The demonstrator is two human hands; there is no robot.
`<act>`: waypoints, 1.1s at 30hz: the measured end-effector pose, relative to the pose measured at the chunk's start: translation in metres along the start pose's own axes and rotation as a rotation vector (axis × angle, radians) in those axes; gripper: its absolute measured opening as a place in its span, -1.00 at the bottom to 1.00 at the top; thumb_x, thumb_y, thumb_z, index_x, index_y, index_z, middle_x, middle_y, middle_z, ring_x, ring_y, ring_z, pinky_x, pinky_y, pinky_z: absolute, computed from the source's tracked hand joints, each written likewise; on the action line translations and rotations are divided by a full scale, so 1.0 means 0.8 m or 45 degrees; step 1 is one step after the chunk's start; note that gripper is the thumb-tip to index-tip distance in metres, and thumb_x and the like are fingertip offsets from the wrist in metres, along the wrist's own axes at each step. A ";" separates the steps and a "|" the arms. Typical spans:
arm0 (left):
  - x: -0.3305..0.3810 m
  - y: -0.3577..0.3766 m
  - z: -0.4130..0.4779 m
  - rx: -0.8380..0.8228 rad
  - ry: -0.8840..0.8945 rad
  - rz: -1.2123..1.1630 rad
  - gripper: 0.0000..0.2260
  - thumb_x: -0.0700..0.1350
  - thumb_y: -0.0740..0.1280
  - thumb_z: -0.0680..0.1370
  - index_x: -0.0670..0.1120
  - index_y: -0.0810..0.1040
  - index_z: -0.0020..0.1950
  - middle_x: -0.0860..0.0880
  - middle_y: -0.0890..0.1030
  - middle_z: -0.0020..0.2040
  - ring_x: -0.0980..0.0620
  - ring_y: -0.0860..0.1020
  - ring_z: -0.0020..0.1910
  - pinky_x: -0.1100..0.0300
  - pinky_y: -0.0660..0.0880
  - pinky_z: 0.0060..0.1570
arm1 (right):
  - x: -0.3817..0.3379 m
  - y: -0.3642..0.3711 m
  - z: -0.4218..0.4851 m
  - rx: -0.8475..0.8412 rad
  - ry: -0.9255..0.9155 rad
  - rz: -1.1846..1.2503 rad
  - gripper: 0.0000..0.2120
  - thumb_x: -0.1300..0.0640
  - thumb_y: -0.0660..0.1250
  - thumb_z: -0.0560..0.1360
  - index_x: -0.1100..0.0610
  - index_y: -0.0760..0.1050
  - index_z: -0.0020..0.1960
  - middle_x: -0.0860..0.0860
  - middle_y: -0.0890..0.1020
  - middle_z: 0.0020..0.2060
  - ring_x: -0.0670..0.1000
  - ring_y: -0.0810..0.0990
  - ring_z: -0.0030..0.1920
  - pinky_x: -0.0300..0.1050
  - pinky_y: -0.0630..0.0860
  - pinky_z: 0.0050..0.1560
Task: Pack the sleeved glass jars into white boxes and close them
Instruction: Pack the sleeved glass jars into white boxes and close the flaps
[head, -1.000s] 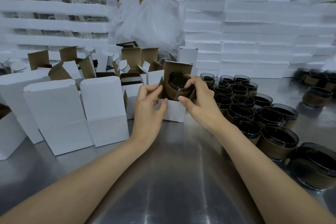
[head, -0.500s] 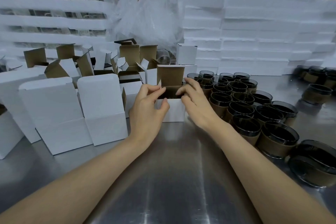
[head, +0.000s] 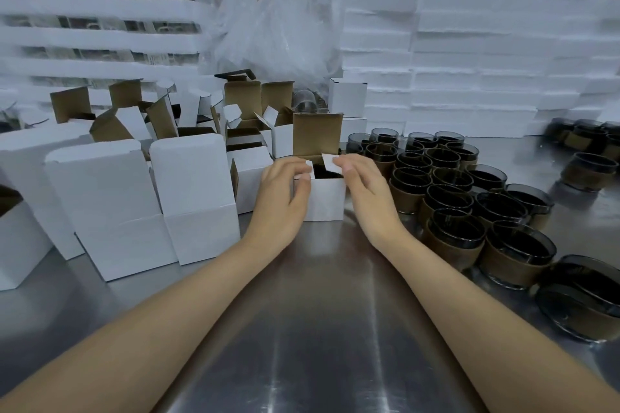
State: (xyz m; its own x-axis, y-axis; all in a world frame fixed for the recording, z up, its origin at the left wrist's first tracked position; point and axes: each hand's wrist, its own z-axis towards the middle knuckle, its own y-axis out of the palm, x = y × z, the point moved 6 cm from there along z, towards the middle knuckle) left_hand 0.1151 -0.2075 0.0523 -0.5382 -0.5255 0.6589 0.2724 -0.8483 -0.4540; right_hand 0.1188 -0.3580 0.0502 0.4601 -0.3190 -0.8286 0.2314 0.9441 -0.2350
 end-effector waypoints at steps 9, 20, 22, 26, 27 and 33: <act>0.000 0.004 0.000 -0.083 -0.055 -0.152 -0.88 -0.14 0.18 0.64 -0.07 0.50 -0.01 0.17 0.30 0.36 0.38 0.27 0.31 0.54 0.20 0.23 | 0.002 0.006 0.000 -0.020 0.121 0.392 -0.65 0.38 0.13 0.58 0.00 0.30 0.23 -0.07 0.52 0.15 -0.29 0.52 0.10 -0.24 0.45 0.18; -0.007 0.005 -0.001 -0.091 -0.138 -0.307 -0.74 -0.18 0.14 0.65 -0.01 0.30 0.33 0.03 0.39 0.32 0.11 0.37 0.29 0.50 0.34 0.11 | 0.002 0.007 -0.005 -0.081 -0.040 0.202 -0.82 0.08 0.21 0.62 -0.04 0.44 0.20 0.07 0.49 0.19 0.03 0.53 0.17 0.00 0.50 0.20; -0.010 0.006 -0.001 -0.120 -0.114 -0.297 -0.75 -0.19 0.12 0.65 -0.02 0.34 0.33 0.02 0.38 0.32 0.12 0.37 0.26 0.58 0.32 0.01 | 0.000 0.004 -0.006 -0.051 -0.088 0.125 -0.84 0.06 0.21 0.62 -0.12 0.46 0.15 0.04 0.49 0.19 -0.01 0.53 0.17 -0.05 0.49 0.20; -0.004 0.006 -0.001 -0.135 -0.056 -0.246 -0.78 -0.03 0.10 0.66 -0.04 0.37 0.27 0.01 0.38 0.25 0.27 0.36 0.17 0.65 0.24 0.00 | -0.003 0.001 -0.007 -0.033 -0.198 0.034 -0.85 0.08 0.22 0.60 -0.16 0.46 0.09 0.00 0.49 0.15 -0.07 0.49 0.17 -0.28 0.41 0.15; -0.003 0.005 -0.001 -0.118 -0.048 -0.224 -0.76 0.01 0.08 0.66 -0.05 0.39 0.24 0.00 0.40 0.23 0.29 0.36 0.15 0.64 0.23 0.00 | -0.003 0.001 -0.007 -0.037 -0.214 0.026 -0.86 0.07 0.22 0.59 -0.14 0.46 0.09 0.01 0.49 0.15 -0.06 0.48 0.19 -0.29 0.41 0.16; -0.004 0.005 0.000 -0.090 -0.029 -0.174 -0.76 -0.02 0.07 0.67 -0.10 0.43 0.20 -0.04 0.46 0.18 0.18 0.40 0.13 0.60 0.26 0.02 | -0.005 -0.003 -0.008 -0.013 -0.253 0.057 -0.86 0.09 0.24 0.57 -0.14 0.45 0.06 0.00 0.49 0.10 -0.05 0.52 0.13 -0.31 0.44 0.13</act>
State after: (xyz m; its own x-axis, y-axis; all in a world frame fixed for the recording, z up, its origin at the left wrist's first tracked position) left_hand 0.1179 -0.2089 0.0486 -0.5478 -0.4073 0.7308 0.1402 -0.9058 -0.3998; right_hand 0.1107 -0.3584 0.0509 0.6300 -0.2862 -0.7220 0.1988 0.9581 -0.2063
